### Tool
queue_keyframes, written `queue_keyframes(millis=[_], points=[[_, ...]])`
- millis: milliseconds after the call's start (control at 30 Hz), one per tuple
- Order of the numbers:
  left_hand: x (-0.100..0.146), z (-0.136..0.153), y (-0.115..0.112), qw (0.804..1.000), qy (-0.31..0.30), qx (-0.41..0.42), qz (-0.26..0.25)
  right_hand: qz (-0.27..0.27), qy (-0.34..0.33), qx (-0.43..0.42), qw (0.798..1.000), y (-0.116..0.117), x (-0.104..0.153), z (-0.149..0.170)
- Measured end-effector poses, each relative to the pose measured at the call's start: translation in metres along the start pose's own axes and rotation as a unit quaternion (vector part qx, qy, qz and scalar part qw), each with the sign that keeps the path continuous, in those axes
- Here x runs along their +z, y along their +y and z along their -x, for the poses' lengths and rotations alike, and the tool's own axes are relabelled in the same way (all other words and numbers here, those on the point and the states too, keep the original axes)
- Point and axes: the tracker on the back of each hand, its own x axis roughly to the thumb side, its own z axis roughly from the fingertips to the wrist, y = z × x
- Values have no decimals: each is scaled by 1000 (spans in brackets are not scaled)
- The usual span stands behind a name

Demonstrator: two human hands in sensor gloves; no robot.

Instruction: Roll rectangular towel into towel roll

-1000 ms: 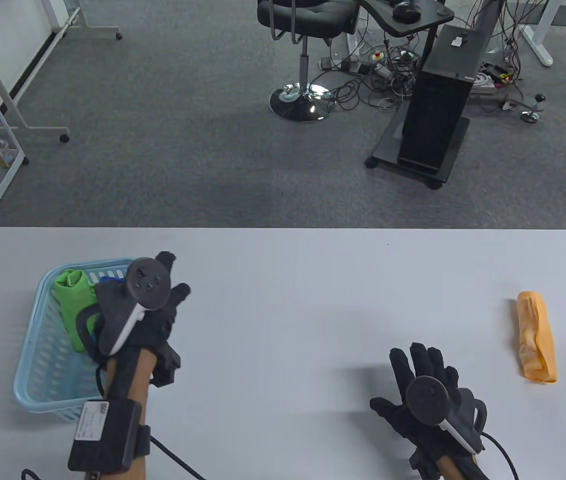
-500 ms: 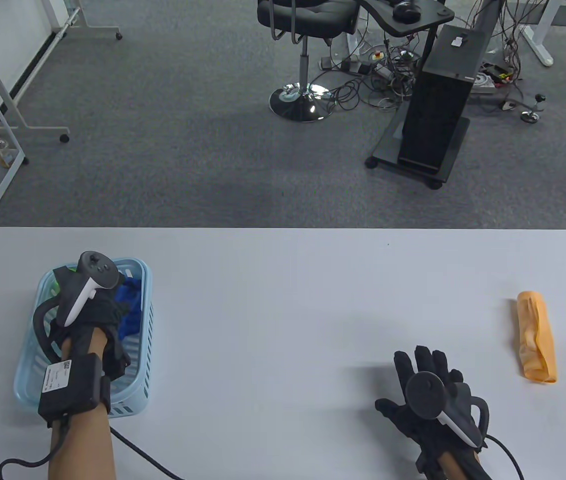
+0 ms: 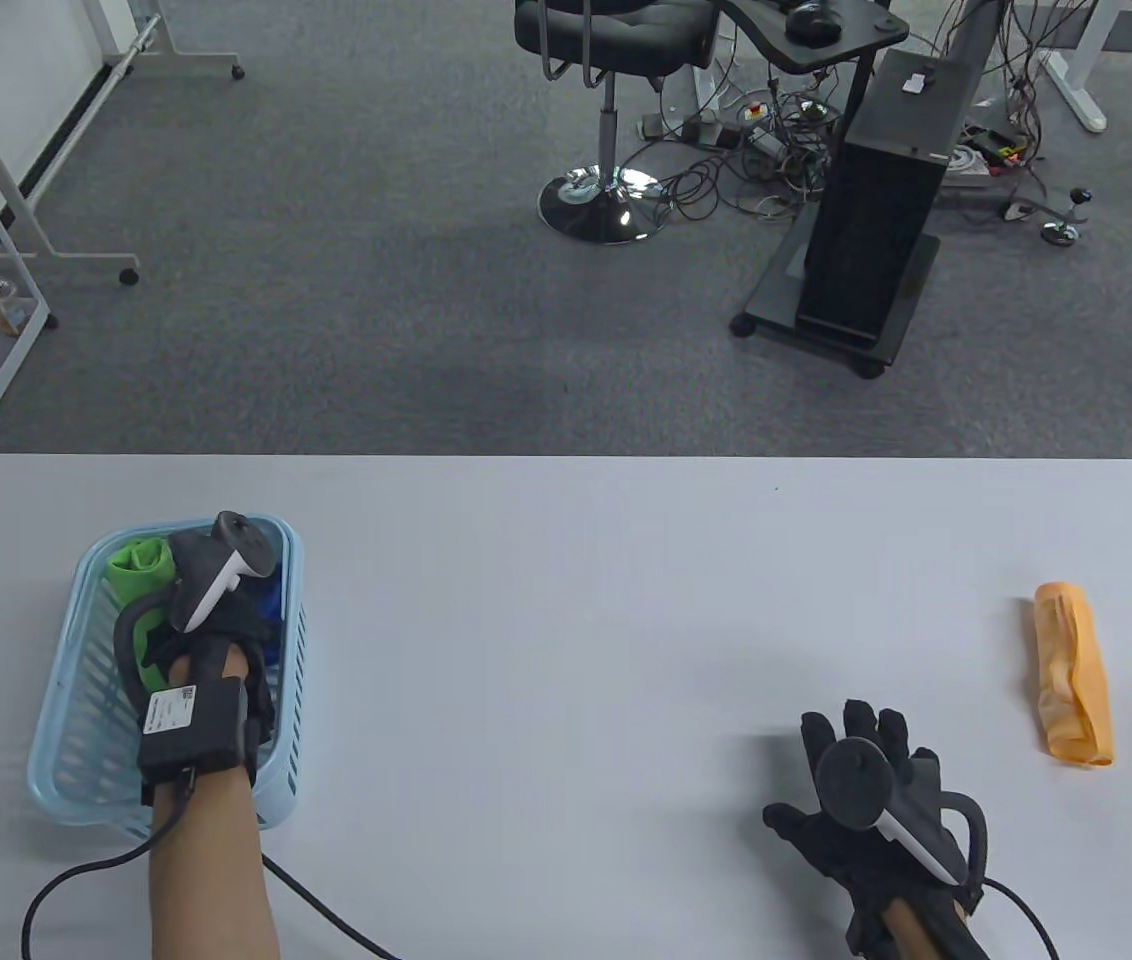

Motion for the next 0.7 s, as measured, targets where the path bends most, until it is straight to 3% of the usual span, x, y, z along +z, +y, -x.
queue_keyframes(millis=[67, 167, 400, 533, 700], points=[[-2, -4, -1, 1000, 3, -12, 12, 0, 2, -2, 1000, 0, 0, 1], [0, -4, 2, 1000, 7, -1, -25, -2, 7, -2, 1000, 0, -1, 4], [20, 9, 18, 998, 10, 8, -54, 0, 4, -15, 1000, -1, -1, 3], [47, 21, 42, 995, 12, 51, -90, 1, -2, -20, 1000, -3, 1, 0], [95, 28, 89, 983, 20, 86, -161, 5, -14, -21, 1000, -4, 3, -6]])
